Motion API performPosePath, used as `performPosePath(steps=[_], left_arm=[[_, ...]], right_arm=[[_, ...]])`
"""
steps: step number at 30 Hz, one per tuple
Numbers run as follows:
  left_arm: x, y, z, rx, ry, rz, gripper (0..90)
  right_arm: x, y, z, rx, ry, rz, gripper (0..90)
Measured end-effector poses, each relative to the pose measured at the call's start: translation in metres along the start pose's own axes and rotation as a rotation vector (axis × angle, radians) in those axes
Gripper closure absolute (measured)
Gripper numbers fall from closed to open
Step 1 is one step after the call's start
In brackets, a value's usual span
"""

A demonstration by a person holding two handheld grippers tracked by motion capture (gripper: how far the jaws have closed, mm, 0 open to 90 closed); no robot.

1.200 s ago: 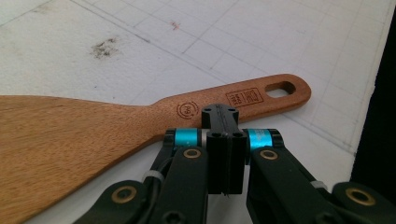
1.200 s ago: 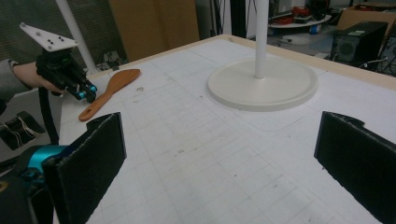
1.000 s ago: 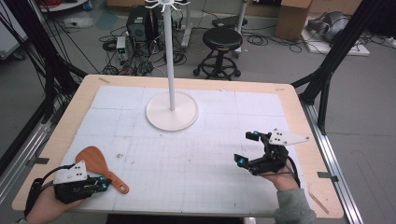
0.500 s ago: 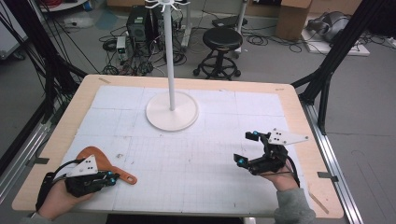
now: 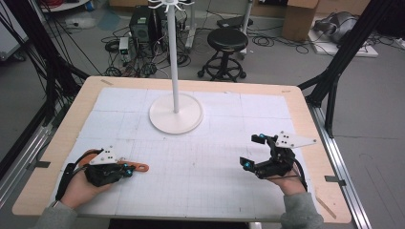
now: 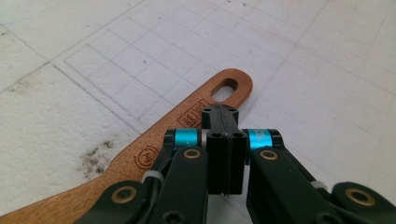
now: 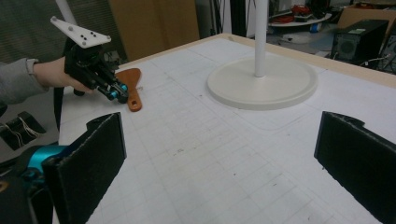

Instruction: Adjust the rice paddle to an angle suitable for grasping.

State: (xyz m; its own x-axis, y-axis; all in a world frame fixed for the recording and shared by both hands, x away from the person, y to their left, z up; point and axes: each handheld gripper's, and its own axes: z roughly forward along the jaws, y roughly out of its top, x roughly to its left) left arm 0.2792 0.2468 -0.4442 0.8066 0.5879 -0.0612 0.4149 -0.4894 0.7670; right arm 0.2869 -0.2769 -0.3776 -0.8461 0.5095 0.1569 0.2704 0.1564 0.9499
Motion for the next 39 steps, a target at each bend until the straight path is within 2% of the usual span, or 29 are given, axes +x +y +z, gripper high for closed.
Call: performPosePath(steps=[6, 10, 12, 16, 18, 22, 26, 29, 31, 36, 39], left_arm=[[0.007, 0.006, 0.005, -0.005, 0.023, -0.007, 89.7], [0.019, 0.01, -0.006, -0.083, 0.027, -0.046, 89.7], [0.024, 0.008, -0.012, -0.105, 0.024, -0.051, 89.7], [0.037, 0.004, -0.018, -0.072, 0.066, -0.053, 89.7], [0.045, 0.003, -0.02, -0.062, 0.075, -0.066, 89.7], [0.056, 0.002, -0.017, -0.044, 0.083, -0.076, 89.7], [0.066, -0.001, -0.014, -0.015, 0.117, -0.106, 89.7], [0.07, -0.002, -0.018, -0.035, 0.133, -0.126, 89.7], [0.072, -0.003, -0.02, -0.037, 0.14, -0.124, 89.7], [0.078, -0.01, -0.021, 0.006, 0.18, -0.121, 89.7], [0.082, -0.015, -0.025, 0.0, 0.191, -0.131, 89.7]], right_arm=[[0.0, 0.0, 0.001, 0.005, -0.001, -0.001, 1.0], [0.0, 0.0, 0.001, 0.006, -0.001, -0.002, 1.0], [0.0, 0.0, 0.001, 0.005, -0.001, -0.002, 1.0], [0.001, 0.0, 0.002, 0.008, 0.005, -0.004, 1.0], [0.001, 0.0, 0.003, 0.012, 0.006, -0.003, 1.0], [0.001, -0.001, 0.003, 0.019, 0.007, -0.003, 1.0], [0.001, -0.002, 0.003, 0.018, 0.005, 0.003, 1.0], [0.001, -0.001, 0.003, 0.015, 0.012, 0.0, 1.0], [0.002, -0.001, 0.003, 0.012, 0.013, -0.004, 1.0], [0.002, -0.002, 0.003, 0.02, 0.014, -0.002, 1.0], [0.003, -0.003, 0.006, 0.032, 0.018, -0.004, 1.0]])
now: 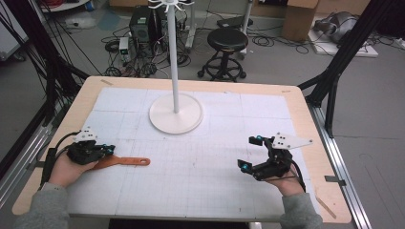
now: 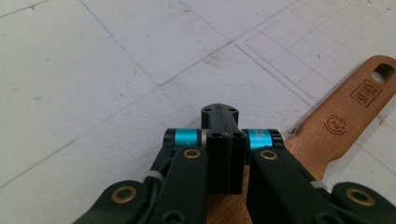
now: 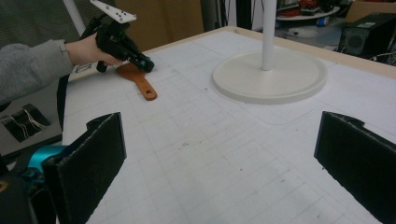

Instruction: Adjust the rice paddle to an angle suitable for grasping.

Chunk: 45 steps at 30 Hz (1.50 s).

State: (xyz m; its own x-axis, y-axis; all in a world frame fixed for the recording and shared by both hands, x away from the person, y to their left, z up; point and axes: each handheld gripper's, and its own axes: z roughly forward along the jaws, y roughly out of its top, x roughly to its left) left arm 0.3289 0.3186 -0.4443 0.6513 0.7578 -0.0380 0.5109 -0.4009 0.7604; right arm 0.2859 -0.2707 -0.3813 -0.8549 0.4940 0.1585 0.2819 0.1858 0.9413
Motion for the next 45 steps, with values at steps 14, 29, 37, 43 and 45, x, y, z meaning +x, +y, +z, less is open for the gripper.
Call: performPosePath(steps=[14, 29, 37, 43, 45], left_arm=[[-0.009, -0.021, -0.021, -0.013, -0.009, -0.016, 89.8], [-0.032, -0.031, -0.035, 0.011, -0.021, 0.014, 89.8], [-0.044, -0.036, -0.042, 0.024, -0.043, 0.047, 89.7], [-0.048, -0.037, -0.044, 0.019, -0.047, 0.058, 89.7], [-0.047, -0.034, -0.044, -0.007, -0.056, 0.065, 89.7]], right_arm=[[0.001, -0.001, 0.001, 0.007, -0.005, -0.009, 1.0], [0.001, -0.001, 0.0, 0.004, -0.007, -0.007, 1.0], [0.001, -0.001, 0.001, 0.009, -0.01, -0.01, 1.0], [0.0, -0.001, 0.001, 0.01, -0.009, -0.008, 1.0], [0.0, -0.001, 0.001, 0.011, -0.006, -0.005, 1.0]])
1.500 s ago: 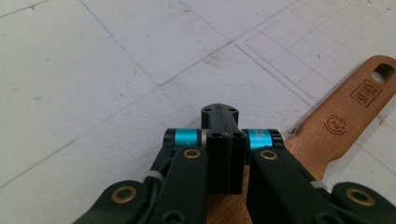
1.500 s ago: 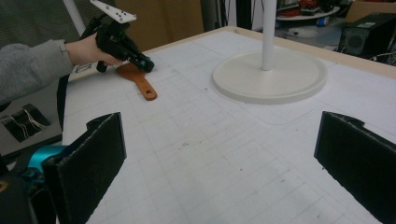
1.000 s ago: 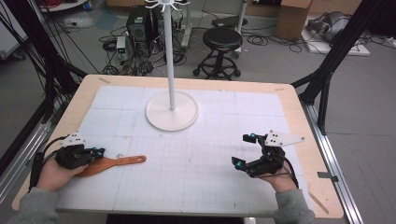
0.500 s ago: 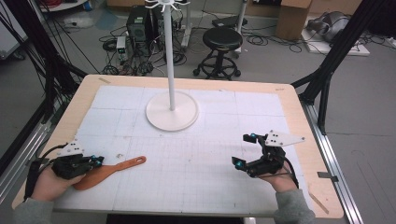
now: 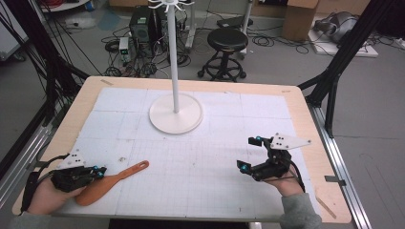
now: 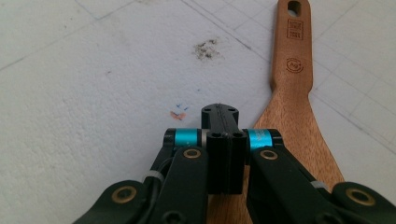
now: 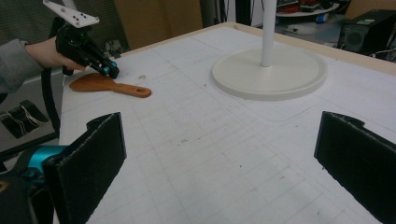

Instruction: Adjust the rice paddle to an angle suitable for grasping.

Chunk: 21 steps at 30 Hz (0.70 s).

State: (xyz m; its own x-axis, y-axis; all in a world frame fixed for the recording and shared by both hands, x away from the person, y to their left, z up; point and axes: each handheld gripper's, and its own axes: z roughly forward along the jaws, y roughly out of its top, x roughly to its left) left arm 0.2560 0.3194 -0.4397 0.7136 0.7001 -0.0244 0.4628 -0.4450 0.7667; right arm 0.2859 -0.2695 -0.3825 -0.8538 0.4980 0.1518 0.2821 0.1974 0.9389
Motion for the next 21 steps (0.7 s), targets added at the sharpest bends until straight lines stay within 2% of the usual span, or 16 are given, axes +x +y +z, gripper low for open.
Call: performPosePath(steps=[3, 5, 9, 11, 13, 16, 19, 21], left_arm=[[0.002, 0.007, 0.0, -0.043, -0.021, 0.012, 89.7], [0.001, 0.011, 0.001, -0.055, -0.037, 0.018, 89.7], [-0.006, 0.018, 0.002, -0.074, -0.084, 0.051, 89.6], [-0.01, 0.021, 0.002, -0.086, -0.092, 0.07, 89.0], [-0.012, 0.023, 0.002, -0.089, -0.081, 0.085, 85.6], [-0.015, 0.025, 0.001, -0.099, -0.087, 0.099, 81.0], [-0.017, 0.026, 0.003, -0.104, -0.099, 0.106, 73.9], [-0.017, 0.027, 0.006, -0.093, -0.124, 0.097, 65.3]], right_arm=[[-0.001, 0.0, 0.0, -0.001, 0.003, -0.001, 1.0], [-0.002, 0.0, -0.001, -0.005, 0.003, 0.003, 1.0], [-0.002, 0.0, -0.001, -0.01, 0.002, 0.004, 1.0], [-0.002, 0.0, -0.001, -0.008, 0.001, 0.004, 1.0], [-0.001, 0.0, 0.0, -0.004, 0.005, -0.001, 1.0], [-0.001, 0.0, -0.001, -0.006, 0.004, -0.001, 1.0], [-0.002, 0.0, -0.002, -0.012, 0.002, 0.006, 1.0], [-0.003, 0.001, -0.003, -0.018, 0.001, 0.007, 1.0]])
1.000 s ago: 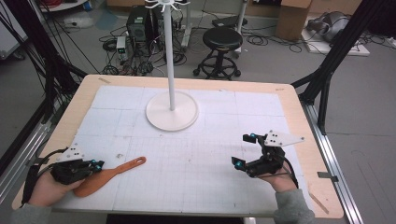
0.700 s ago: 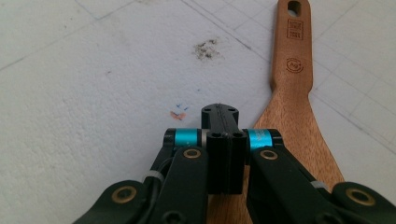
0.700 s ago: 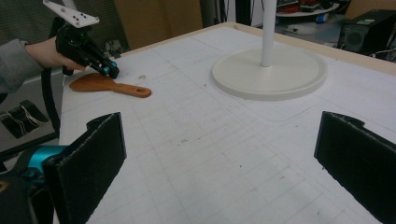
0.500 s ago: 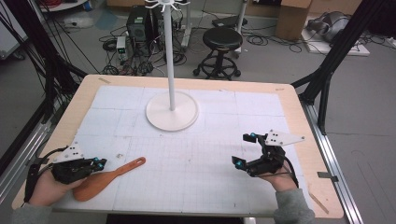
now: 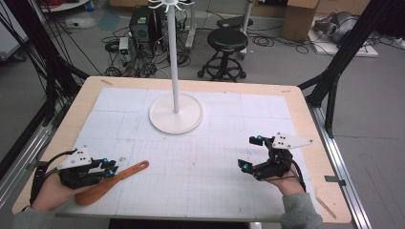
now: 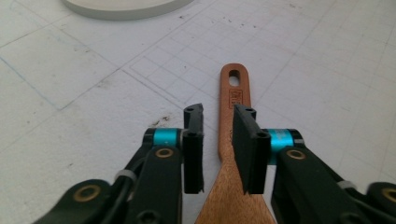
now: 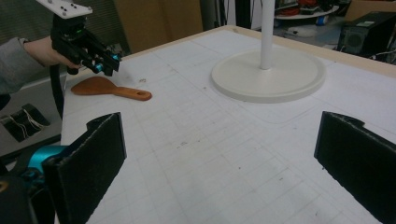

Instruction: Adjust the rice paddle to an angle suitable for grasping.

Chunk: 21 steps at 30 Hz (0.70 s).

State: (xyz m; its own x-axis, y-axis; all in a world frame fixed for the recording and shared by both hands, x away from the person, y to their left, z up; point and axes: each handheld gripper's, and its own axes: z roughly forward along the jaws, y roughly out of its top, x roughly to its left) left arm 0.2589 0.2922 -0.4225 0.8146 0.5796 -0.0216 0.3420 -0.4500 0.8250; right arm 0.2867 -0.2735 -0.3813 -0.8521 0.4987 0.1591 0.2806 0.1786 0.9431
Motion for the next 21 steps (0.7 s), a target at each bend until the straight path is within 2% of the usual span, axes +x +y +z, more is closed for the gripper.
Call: performPosePath(steps=[2, 3, 4, 7, 11, 13, 18, 21], left_arm=[[-0.001, 0.001, 0.004, 0.014, 0.022, 0.009, 57.7], [-0.002, 0.001, 0.005, 0.013, 0.018, 0.014, 54.7], [-0.002, 0.002, 0.006, 0.011, 0.0, 0.006, 51.9], [-0.005, 0.006, 0.007, -0.004, -0.017, 0.013, 43.2], [-0.008, 0.012, 0.012, 0.026, -0.053, 0.0, 30.4], [-0.009, 0.014, 0.014, 0.041, -0.061, 0.006, 27.7], [-0.01, 0.019, 0.016, 0.054, -0.123, 0.006, 22.7], [-0.009, 0.02, 0.018, 0.053, -0.12, -0.005, 22.5]], right_arm=[[0.0, 0.0, -0.001, -0.004, -0.001, -0.004, 1.0], [0.0, 0.0, -0.001, -0.005, -0.001, 0.001, 1.0], [0.0, 0.0, -0.001, -0.005, -0.001, 0.001, 1.0], [0.0, 0.0, 0.0, 0.002, 0.0, 0.001, 1.0], [0.0, 0.0, 0.0, 0.004, 0.0, 0.002, 1.0], [-0.001, 0.0, 0.0, 0.001, 0.002, 0.002, 1.0], [-0.001, 0.0, -0.001, -0.002, 0.005, 0.001, 1.0], [-0.001, 0.0, 0.0, 0.0, 0.009, 0.002, 1.0]])
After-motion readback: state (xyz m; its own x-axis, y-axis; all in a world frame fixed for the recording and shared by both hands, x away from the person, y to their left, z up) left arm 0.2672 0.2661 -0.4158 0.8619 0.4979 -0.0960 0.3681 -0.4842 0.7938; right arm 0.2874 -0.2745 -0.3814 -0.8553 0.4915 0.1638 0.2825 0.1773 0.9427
